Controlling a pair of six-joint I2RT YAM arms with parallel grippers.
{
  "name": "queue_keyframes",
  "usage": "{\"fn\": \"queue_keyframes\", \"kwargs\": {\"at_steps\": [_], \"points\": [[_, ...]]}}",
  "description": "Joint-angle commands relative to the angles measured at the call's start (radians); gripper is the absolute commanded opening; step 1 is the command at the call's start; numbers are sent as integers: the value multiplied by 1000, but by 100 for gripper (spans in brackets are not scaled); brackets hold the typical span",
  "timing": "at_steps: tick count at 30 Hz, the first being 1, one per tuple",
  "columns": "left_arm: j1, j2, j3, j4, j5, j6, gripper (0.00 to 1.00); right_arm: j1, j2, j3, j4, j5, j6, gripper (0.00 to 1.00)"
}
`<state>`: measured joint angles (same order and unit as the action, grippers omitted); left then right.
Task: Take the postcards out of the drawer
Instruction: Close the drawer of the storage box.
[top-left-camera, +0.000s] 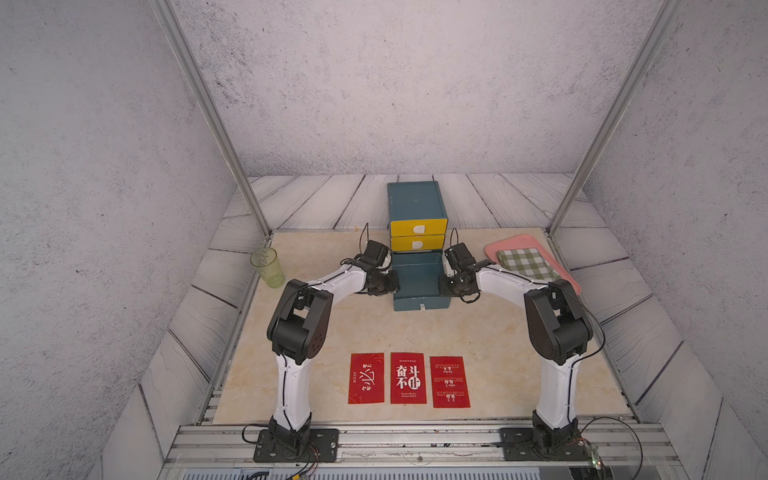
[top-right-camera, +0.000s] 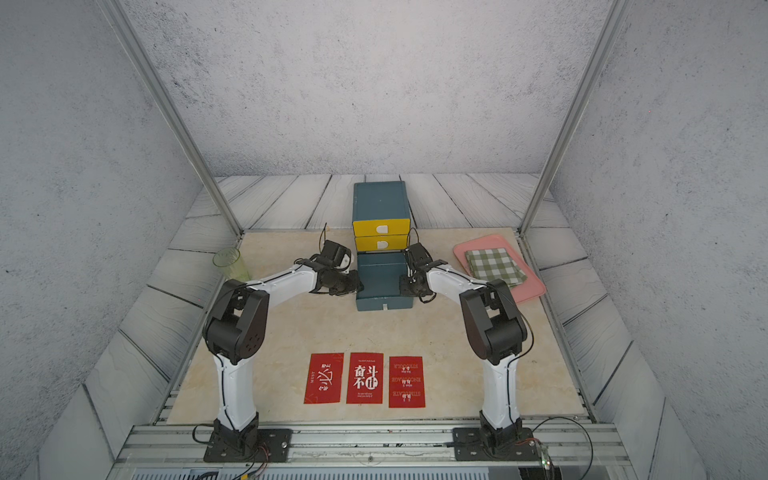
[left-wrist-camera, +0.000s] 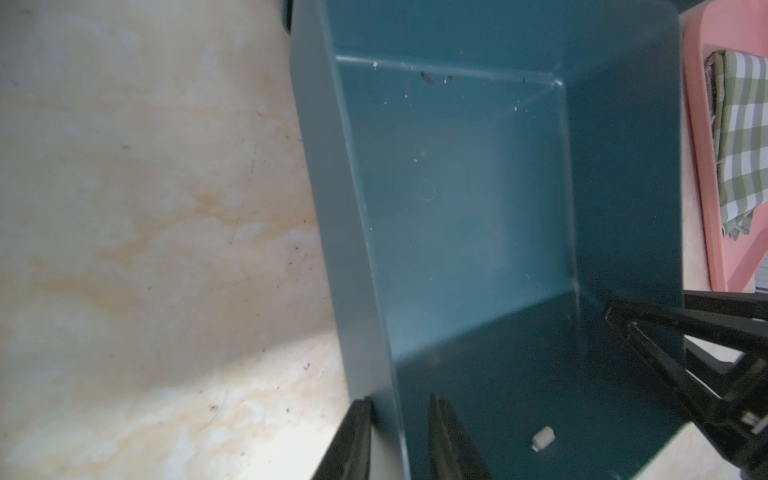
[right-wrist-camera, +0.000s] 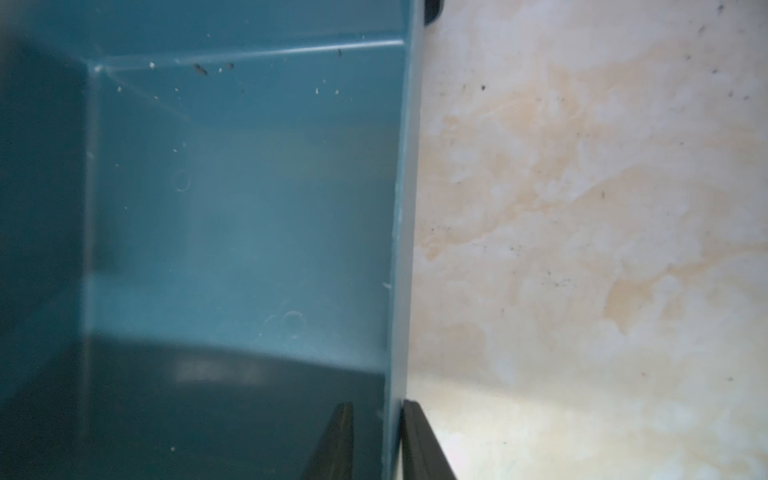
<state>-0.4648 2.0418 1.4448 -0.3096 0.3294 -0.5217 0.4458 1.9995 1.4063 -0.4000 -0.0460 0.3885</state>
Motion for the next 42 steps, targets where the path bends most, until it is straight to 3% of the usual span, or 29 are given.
{"fn": "queue_keyframes", "kwargs": {"at_steps": [1,24,42], "points": [[-33,-35,37,73,34,-4,28,15,15,9,47,-40,-4,23],[-41,-18,96,66,15,-6,28,16,8,46,44,-41,-11,22],[-17,-13,61,99,21,-47,29,20,-8,74,53,-73,-3,21]]}}
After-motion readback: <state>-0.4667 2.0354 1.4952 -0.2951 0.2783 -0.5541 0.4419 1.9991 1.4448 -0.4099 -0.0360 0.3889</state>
